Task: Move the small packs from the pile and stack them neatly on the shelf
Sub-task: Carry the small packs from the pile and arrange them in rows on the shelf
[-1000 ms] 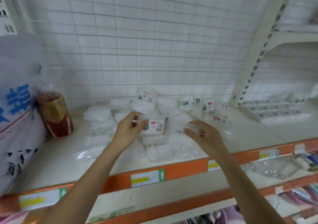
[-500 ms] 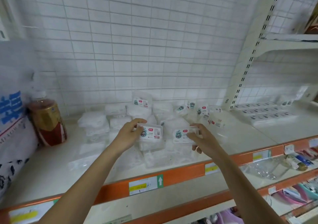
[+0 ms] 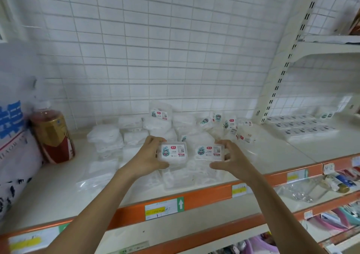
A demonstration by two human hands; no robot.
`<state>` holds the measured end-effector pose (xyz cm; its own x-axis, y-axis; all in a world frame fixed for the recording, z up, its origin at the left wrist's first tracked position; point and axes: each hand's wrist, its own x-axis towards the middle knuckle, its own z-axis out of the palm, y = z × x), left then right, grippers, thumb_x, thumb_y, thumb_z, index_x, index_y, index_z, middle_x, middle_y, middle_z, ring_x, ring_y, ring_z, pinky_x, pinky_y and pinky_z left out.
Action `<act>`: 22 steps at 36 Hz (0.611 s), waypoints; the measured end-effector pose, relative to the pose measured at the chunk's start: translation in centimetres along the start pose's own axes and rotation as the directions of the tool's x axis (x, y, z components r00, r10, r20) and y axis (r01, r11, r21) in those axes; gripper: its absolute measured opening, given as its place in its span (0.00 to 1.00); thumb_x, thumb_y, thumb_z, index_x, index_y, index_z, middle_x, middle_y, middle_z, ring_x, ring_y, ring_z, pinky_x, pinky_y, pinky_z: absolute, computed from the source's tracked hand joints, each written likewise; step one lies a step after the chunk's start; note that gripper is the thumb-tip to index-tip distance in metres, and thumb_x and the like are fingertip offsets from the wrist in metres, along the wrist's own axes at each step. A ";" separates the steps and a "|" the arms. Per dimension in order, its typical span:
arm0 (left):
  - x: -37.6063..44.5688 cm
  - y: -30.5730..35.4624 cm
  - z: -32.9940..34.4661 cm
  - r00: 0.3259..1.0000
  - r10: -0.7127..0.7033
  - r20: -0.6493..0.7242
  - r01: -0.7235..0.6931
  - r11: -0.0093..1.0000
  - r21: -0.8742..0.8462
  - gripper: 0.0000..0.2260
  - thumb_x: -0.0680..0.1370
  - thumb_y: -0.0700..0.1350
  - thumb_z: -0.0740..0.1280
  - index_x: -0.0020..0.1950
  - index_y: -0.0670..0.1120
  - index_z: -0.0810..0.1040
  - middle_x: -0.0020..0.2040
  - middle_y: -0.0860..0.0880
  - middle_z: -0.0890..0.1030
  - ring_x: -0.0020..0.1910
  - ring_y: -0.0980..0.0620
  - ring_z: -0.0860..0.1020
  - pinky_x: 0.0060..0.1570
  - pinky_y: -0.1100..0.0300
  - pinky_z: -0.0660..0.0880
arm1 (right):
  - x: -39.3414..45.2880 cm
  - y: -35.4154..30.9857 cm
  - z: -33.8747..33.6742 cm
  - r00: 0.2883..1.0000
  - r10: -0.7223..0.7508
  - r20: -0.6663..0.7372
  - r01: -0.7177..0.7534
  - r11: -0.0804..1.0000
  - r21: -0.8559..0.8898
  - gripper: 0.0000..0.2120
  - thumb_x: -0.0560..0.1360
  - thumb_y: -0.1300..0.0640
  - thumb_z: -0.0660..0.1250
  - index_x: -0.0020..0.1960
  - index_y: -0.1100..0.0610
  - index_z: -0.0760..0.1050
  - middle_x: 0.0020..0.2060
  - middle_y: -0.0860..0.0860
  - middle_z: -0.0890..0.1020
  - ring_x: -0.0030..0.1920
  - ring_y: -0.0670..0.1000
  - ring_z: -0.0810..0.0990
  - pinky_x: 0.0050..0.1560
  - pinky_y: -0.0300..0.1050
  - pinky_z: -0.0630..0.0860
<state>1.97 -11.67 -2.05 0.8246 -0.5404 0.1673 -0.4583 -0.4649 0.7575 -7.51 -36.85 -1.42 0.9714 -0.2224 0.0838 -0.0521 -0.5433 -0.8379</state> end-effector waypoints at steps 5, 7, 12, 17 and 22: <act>-0.4 -0.5 0.2 0.989 0.142 -0.028 -0.137 0.981 0.136 0.32 0.67 0.43 0.75 0.69 0.48 0.66 0.56 0.53 0.65 0.56 0.57 0.65 0.58 0.71 0.65 | -0.6 -0.5 -0.1 0.988 -0.129 -0.085 0.110 0.975 -0.193 0.32 0.63 0.56 0.78 0.64 0.51 0.68 0.56 0.48 0.70 0.48 0.45 0.73 0.43 0.32 0.70; -0.5 -0.5 0.2 0.982 0.182 -0.054 -0.170 0.969 0.177 0.32 0.67 0.44 0.75 0.68 0.48 0.67 0.55 0.54 0.65 0.56 0.57 0.63 0.53 0.76 0.60 | -1.1 -0.7 -0.1 0.986 -0.140 -0.091 0.114 0.963 -0.243 0.32 0.63 0.54 0.78 0.64 0.50 0.68 0.54 0.46 0.71 0.48 0.45 0.72 0.43 0.32 0.68; -0.8 0.2 0.9 0.948 0.276 -0.158 -0.246 0.952 0.183 0.31 0.66 0.43 0.76 0.66 0.44 0.69 0.55 0.54 0.65 0.57 0.58 0.62 0.54 0.81 0.56 | -3.4 -0.2 -0.3 0.955 -0.230 -0.186 0.152 0.922 -0.356 0.31 0.62 0.54 0.78 0.62 0.51 0.71 0.52 0.43 0.70 0.54 0.49 0.67 0.53 0.41 0.67; -0.5 2.6 3.7 0.918 0.376 -0.130 -0.359 0.923 0.137 0.30 0.65 0.45 0.77 0.65 0.44 0.71 0.57 0.53 0.66 0.57 0.57 0.65 0.58 0.80 0.55 | -7.0 1.6 -2.3 0.914 -0.276 -0.297 0.137 0.900 -0.413 0.31 0.62 0.59 0.78 0.63 0.56 0.70 0.53 0.43 0.70 0.54 0.49 0.66 0.48 0.36 0.68; -0.1 6.3 8.5 0.901 0.433 -0.029 -0.431 0.901 0.058 0.30 0.67 0.43 0.76 0.67 0.45 0.69 0.58 0.53 0.67 0.59 0.58 0.64 0.59 0.80 0.55 | -11.6 4.6 -6.0 0.913 -0.169 -0.370 0.008 0.916 -0.401 0.31 0.63 0.61 0.77 0.63 0.58 0.69 0.53 0.45 0.71 0.54 0.50 0.69 0.54 0.45 0.69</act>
<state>-3.83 -20.50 -2.70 0.5541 -0.6678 0.4970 -0.7874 -0.2267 0.5732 -20.44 -41.65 -3.03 0.8102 -0.4107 0.4181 -0.1332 -0.8237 -0.5511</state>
